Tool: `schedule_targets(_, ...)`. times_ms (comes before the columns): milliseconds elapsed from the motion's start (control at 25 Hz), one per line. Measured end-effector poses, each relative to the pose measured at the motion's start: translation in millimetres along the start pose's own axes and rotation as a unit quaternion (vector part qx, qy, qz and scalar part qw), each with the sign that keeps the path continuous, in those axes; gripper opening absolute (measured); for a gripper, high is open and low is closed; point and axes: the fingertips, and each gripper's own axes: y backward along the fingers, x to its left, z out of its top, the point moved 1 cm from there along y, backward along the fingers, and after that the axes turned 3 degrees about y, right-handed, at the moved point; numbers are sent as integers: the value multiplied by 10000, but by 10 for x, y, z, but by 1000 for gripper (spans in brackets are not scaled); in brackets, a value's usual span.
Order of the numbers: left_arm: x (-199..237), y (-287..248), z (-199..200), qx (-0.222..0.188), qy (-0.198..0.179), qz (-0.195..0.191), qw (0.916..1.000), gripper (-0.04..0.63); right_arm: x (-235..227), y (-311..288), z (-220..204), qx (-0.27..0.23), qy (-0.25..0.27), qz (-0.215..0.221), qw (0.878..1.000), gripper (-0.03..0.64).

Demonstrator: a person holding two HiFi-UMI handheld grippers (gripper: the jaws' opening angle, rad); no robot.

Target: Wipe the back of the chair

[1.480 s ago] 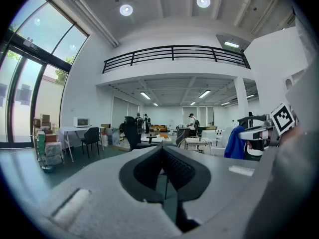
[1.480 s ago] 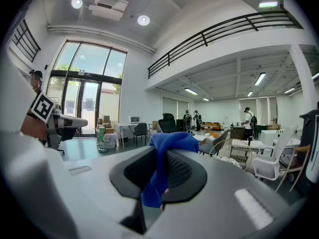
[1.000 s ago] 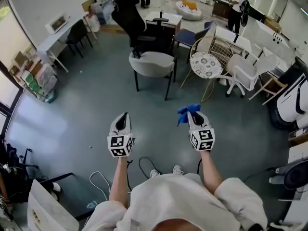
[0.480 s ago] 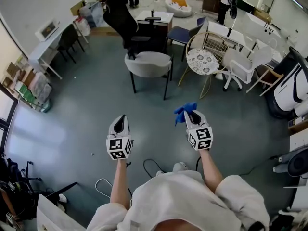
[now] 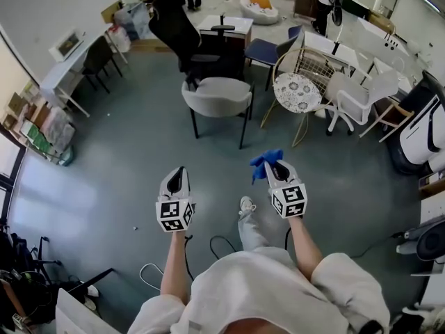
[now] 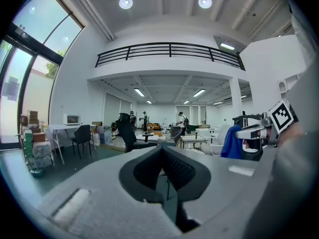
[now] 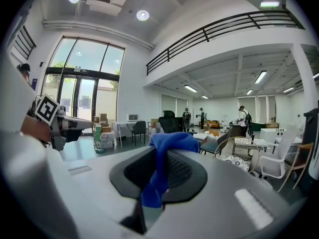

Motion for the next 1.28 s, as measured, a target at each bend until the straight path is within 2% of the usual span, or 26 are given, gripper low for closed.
schedule_targets(280,214,-620,72,97,28,204,9997,0,-300,-739,82,-24,-72,205,9998,41)
schedule_targets(880,421,-2512,619,79,20,288,9996,0,-1319,-2421,558,-28,-21,584,9983,41)
schedule_targets(1280,603,-3346,667,179,-2,426,9989,0,-1799,-3223,683,-102,-2,754,9971,41)
